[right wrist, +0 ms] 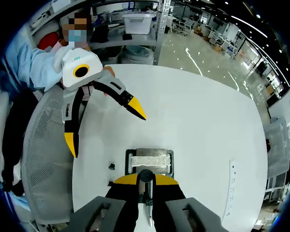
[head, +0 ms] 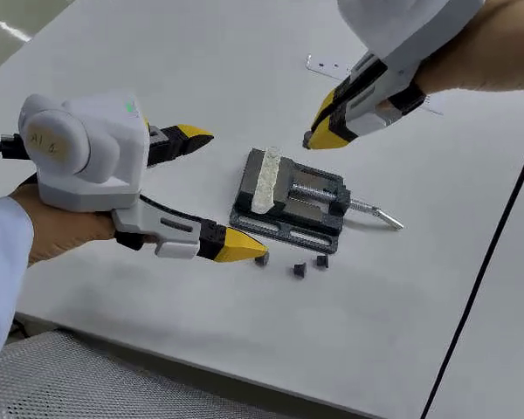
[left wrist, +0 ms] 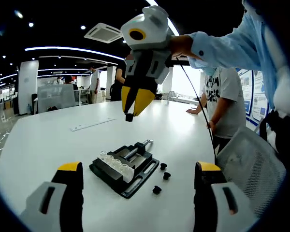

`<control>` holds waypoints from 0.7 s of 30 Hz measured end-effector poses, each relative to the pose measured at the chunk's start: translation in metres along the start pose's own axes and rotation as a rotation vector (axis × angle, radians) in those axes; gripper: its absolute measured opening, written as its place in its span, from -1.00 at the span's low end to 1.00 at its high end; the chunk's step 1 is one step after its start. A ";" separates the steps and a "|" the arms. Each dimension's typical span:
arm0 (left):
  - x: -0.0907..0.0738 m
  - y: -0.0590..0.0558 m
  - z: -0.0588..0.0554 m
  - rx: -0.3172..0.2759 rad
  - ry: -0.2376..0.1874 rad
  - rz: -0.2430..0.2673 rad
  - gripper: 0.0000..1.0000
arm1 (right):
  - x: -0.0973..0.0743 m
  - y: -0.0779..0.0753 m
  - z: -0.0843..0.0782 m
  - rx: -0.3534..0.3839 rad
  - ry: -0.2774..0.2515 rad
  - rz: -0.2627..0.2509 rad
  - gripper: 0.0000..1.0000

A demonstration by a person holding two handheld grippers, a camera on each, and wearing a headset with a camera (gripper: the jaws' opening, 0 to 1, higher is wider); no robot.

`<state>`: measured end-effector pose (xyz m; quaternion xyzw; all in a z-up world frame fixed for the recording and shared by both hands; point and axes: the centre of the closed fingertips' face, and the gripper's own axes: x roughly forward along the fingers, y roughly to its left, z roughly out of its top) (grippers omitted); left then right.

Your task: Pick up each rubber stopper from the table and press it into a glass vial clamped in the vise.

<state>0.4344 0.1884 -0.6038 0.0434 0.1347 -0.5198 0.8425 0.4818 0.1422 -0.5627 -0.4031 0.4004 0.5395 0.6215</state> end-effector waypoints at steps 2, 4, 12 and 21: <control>0.000 0.002 0.000 -0.003 0.000 0.002 0.88 | -0.001 -0.009 0.004 -0.007 0.000 -0.006 -0.88; 0.000 0.003 -0.001 -0.007 -0.003 0.004 0.88 | -0.004 -0.017 0.007 -0.011 0.002 -0.012 -0.88; 0.000 0.011 -0.001 -0.012 -0.008 0.011 0.87 | -0.006 -0.039 0.020 -0.025 0.001 -0.020 -0.88; 0.002 0.018 -0.001 -0.015 -0.013 0.015 0.87 | 0.018 -0.048 0.013 -0.038 0.045 0.006 -0.88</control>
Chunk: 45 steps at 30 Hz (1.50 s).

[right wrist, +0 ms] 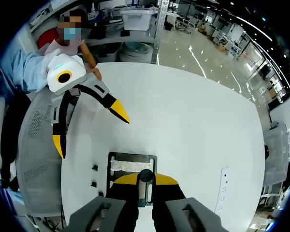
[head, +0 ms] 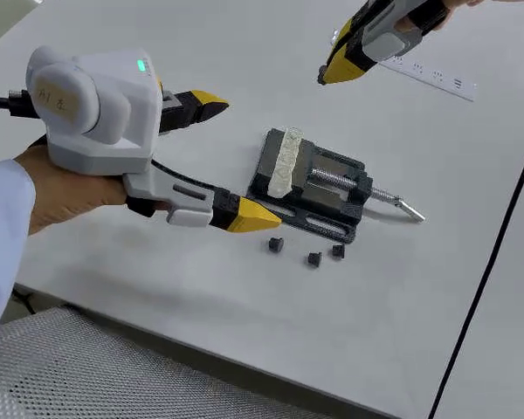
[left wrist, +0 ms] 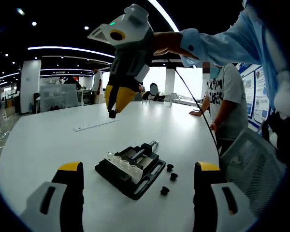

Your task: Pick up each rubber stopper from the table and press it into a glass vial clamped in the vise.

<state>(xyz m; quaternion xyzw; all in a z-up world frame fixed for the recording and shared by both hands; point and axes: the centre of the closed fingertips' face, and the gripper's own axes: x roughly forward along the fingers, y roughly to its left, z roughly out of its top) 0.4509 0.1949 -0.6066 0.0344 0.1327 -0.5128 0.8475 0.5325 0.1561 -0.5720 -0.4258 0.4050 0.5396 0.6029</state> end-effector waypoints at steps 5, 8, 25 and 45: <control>0.001 0.004 -0.001 -0.008 -0.005 0.004 0.86 | 0.014 -0.003 -0.003 0.006 0.010 0.017 -0.88; 0.002 0.006 -0.001 -0.008 -0.006 0.006 0.86 | 0.023 -0.002 -0.005 0.006 0.017 0.030 -0.88; 0.005 0.008 -0.006 -0.010 -0.002 0.001 0.87 | 0.065 0.000 -0.022 -0.005 0.057 0.057 -0.88; 0.005 0.008 -0.012 -0.020 0.007 0.002 0.86 | 0.075 0.007 -0.026 -0.034 0.075 0.049 -0.88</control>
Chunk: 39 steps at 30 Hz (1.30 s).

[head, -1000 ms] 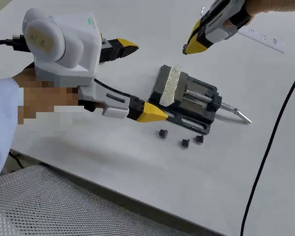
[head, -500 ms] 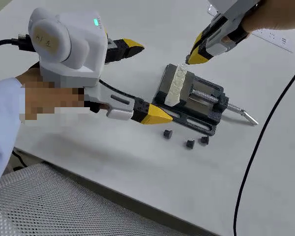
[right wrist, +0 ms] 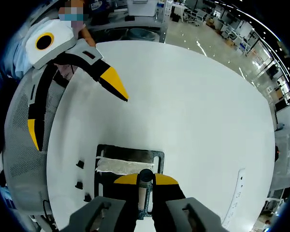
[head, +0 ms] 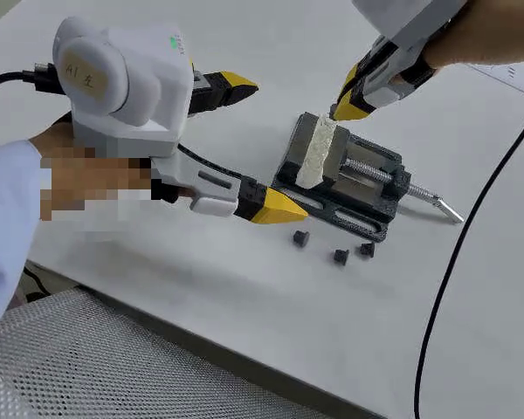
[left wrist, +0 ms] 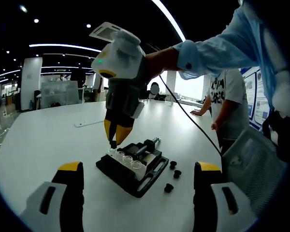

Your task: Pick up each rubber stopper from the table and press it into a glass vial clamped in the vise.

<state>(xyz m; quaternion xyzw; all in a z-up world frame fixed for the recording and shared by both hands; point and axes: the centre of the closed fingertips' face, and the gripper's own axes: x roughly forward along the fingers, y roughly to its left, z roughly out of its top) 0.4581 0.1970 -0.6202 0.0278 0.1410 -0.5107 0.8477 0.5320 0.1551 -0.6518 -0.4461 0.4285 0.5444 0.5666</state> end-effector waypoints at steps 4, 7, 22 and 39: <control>0.000 0.000 -0.001 -0.003 -0.001 0.000 0.86 | -0.002 0.003 0.001 -0.002 0.000 -0.004 -0.88; 0.000 0.000 -0.001 -0.003 0.000 -0.001 0.86 | -0.003 0.007 0.001 -0.002 0.000 -0.003 -0.88; -0.002 0.000 -0.002 -0.011 -0.002 0.000 0.86 | -0.002 0.007 0.001 -0.045 0.044 0.000 -0.88; -0.001 -0.003 -0.001 -0.016 -0.005 -0.005 0.85 | 0.001 0.002 0.001 -0.088 0.094 0.009 -0.88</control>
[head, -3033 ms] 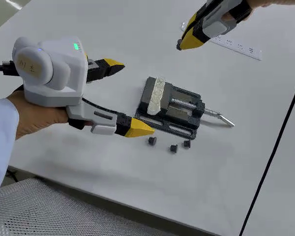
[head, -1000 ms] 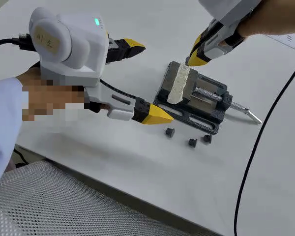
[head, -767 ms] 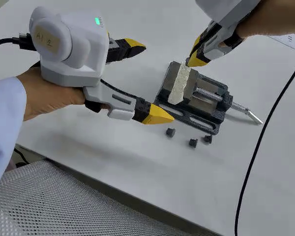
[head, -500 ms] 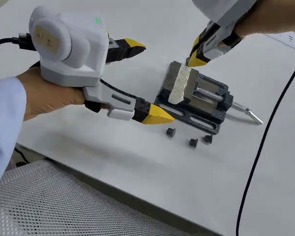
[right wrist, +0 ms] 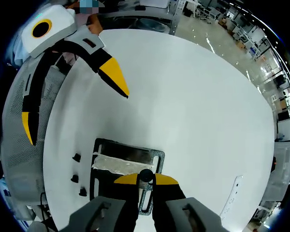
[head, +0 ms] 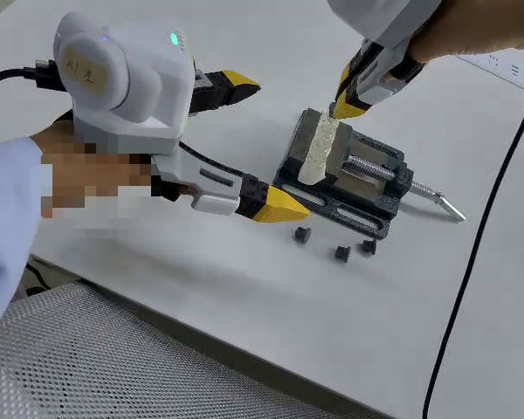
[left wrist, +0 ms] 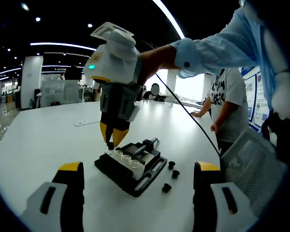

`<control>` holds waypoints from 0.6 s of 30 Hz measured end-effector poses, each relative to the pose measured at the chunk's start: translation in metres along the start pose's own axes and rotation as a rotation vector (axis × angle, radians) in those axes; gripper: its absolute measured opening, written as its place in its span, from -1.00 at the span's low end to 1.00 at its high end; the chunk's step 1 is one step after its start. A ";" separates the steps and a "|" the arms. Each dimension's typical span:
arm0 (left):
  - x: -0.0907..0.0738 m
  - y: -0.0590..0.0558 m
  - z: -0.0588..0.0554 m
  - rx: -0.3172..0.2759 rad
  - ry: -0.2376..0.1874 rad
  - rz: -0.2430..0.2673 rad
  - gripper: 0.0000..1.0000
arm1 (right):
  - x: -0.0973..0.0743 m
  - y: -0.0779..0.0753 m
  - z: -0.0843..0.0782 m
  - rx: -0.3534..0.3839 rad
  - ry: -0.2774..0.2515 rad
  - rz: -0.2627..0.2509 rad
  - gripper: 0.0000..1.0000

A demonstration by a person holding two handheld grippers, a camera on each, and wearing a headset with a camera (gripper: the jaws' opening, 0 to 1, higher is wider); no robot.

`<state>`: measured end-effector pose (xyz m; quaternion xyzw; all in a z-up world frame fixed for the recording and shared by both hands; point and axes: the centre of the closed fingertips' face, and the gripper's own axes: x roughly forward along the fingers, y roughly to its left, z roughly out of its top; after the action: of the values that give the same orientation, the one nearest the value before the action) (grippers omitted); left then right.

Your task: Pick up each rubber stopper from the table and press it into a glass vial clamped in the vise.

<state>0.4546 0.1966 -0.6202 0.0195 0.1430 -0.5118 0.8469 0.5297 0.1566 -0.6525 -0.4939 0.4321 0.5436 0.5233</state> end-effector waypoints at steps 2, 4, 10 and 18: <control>0.000 0.000 0.000 0.000 0.001 0.001 0.85 | 0.000 -0.001 0.000 0.000 -0.004 0.002 -0.87; 0.000 0.000 0.000 -0.001 0.001 0.000 0.85 | 0.000 0.000 0.000 0.011 -0.006 0.002 -0.86; -0.001 0.000 0.000 -0.002 -0.001 0.001 0.85 | 0.001 0.003 -0.001 0.023 -0.010 0.017 -0.75; -0.002 0.000 0.001 -0.003 -0.001 0.001 0.85 | -0.005 -0.001 -0.005 0.061 -0.042 -0.002 -0.71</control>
<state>0.4539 0.1984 -0.6184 0.0182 0.1435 -0.5110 0.8473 0.5313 0.1509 -0.6484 -0.4666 0.4369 0.5398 0.5478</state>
